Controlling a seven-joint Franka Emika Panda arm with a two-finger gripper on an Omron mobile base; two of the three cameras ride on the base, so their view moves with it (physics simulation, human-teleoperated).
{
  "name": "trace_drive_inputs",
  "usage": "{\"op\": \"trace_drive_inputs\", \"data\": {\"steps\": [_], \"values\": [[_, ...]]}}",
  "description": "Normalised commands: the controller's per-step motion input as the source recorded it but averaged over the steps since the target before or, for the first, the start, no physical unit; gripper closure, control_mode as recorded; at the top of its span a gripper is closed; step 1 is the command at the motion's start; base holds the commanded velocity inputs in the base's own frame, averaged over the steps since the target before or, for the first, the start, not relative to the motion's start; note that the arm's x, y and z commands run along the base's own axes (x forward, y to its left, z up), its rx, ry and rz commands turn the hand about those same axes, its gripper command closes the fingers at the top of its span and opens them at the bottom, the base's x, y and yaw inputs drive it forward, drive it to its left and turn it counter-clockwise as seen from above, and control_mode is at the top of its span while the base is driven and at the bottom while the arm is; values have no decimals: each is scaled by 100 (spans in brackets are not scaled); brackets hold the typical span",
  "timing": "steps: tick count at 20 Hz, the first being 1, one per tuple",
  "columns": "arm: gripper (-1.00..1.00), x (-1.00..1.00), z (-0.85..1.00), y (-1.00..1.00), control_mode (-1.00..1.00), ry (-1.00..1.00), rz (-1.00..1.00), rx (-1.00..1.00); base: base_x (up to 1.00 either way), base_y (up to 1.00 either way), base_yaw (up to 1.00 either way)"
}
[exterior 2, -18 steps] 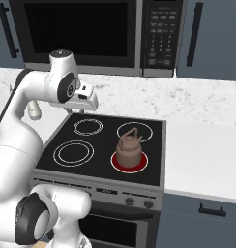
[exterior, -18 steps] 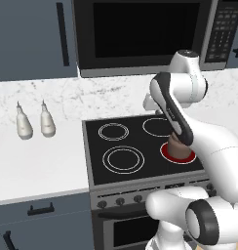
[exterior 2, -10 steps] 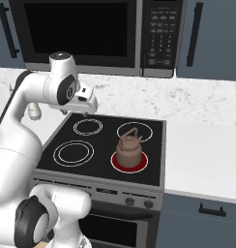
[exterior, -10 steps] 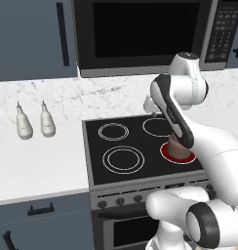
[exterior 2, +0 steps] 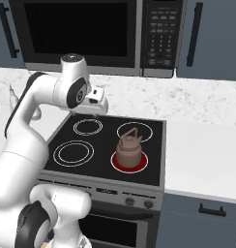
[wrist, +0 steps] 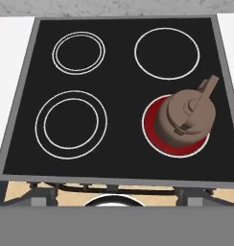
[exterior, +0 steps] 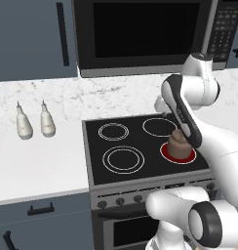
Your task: Turn off the front right burner of the stove.
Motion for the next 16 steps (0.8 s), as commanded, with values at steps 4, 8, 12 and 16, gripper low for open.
{"op": "trace_drive_inputs", "data": {"steps": [4,8,12,16], "values": [[-100,0,0,-37,-100,-1,0,0,0,0,0],[-100,0,0,0,-100,0,0,0,0,0,0],[-100,0,0,0,-100,0,0,0,0,0,0],[-100,0,0,0,-100,0,0,0,0,0,0]]}}
